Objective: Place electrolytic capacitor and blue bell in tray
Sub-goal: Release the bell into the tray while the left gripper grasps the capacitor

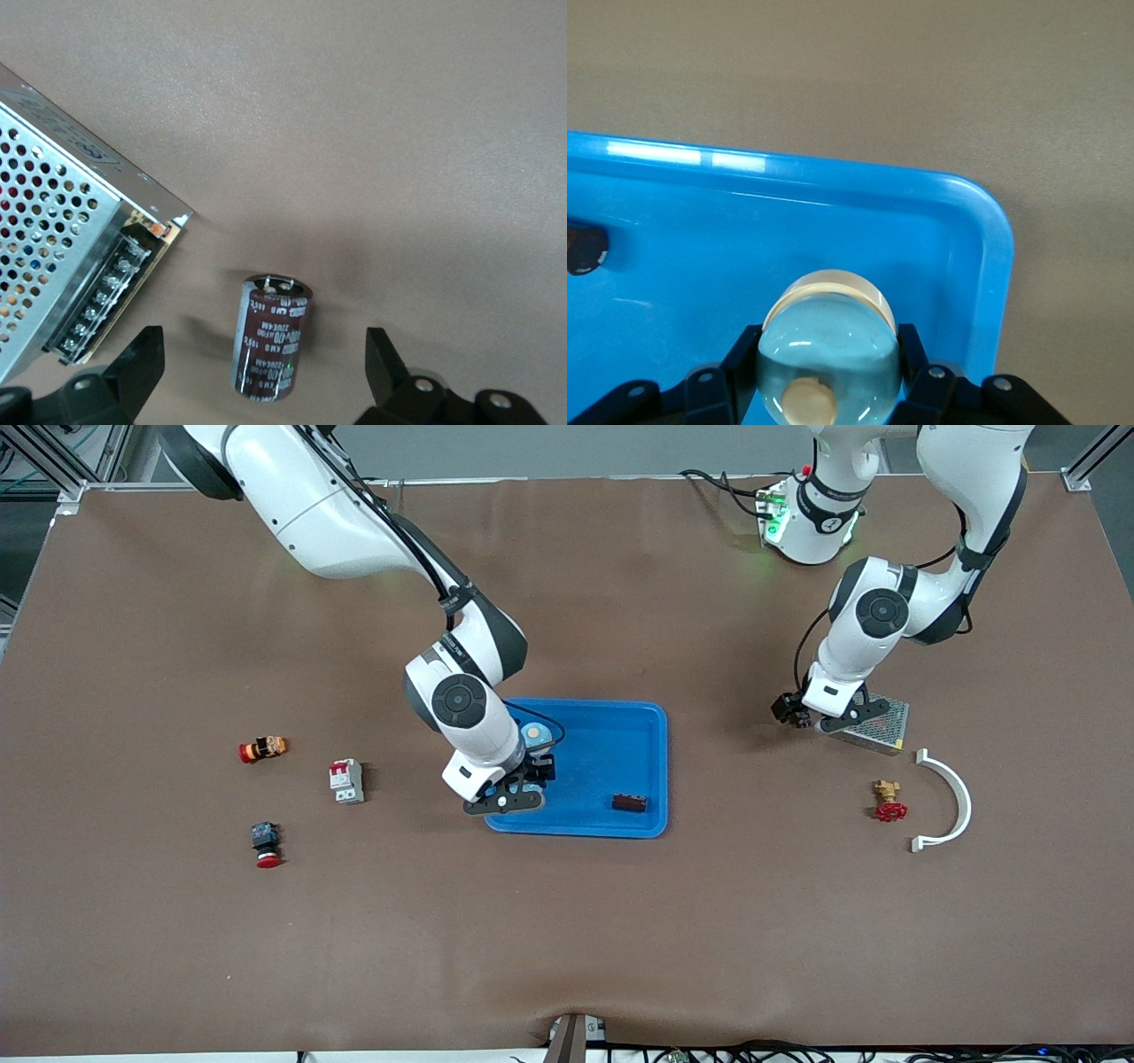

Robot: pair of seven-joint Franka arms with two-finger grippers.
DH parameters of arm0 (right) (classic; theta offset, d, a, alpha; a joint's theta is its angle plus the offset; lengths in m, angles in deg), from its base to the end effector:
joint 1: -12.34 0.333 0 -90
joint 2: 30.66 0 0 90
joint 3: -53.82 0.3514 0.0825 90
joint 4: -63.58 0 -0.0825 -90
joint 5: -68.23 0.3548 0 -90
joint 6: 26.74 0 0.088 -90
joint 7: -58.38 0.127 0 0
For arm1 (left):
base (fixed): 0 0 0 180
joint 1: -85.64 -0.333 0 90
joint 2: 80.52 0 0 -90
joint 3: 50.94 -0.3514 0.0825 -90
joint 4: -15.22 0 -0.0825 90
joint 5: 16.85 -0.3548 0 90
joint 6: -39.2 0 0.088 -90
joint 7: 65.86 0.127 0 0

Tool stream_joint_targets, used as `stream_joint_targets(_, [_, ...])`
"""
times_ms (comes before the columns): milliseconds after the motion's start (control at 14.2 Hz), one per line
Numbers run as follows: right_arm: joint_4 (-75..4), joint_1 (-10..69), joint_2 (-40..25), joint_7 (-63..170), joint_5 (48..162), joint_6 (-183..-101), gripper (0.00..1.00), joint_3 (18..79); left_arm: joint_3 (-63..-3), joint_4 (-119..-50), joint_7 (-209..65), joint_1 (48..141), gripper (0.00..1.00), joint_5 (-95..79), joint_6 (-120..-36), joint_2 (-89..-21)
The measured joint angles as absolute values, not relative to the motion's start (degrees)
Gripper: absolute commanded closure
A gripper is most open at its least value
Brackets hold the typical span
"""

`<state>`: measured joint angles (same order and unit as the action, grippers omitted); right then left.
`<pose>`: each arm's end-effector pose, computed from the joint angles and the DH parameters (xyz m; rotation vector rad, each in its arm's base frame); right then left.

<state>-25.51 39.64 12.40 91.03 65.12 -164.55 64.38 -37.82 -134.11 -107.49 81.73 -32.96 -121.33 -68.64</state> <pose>0.5833 0.4214 0.2455 -3.0059 -0.1105 -0.0642 0.4232 -0.0831 0.2249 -3.0635 -0.4710 -0.0301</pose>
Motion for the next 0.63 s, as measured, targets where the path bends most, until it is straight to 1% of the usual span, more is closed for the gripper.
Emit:
stream_joint_targets(70, [-25.51,40.07,12.7,91.15,65.11,-164.82,0.44,64.07,-37.82,-134.12,-107.49,81.73,0.0,-33.0,-121.29,-68.64])
stream_joint_targets(351, [-25.49,40.52,13.5,91.3,65.07,-165.28,0.44,63.7,-37.81,-134.12,-107.47,81.73,0.2,-33.11,-121.04,-68.64])
stream_joint_targets(562, [-25.49,40.58,14.56,91.31,64.69,-166.57,0.44,63.69,-37.79,-134.12,-107.45,81.73,0.43,-33.19,-120.97,-68.62])
stream_joint_targets(632, [-25.49,40.59,15.06,91.31,64.65,-166.89,0.44,63.68,-37.78,-134.12,-107.45,81.74,0.56,-33.37,-120.94,-68.61])
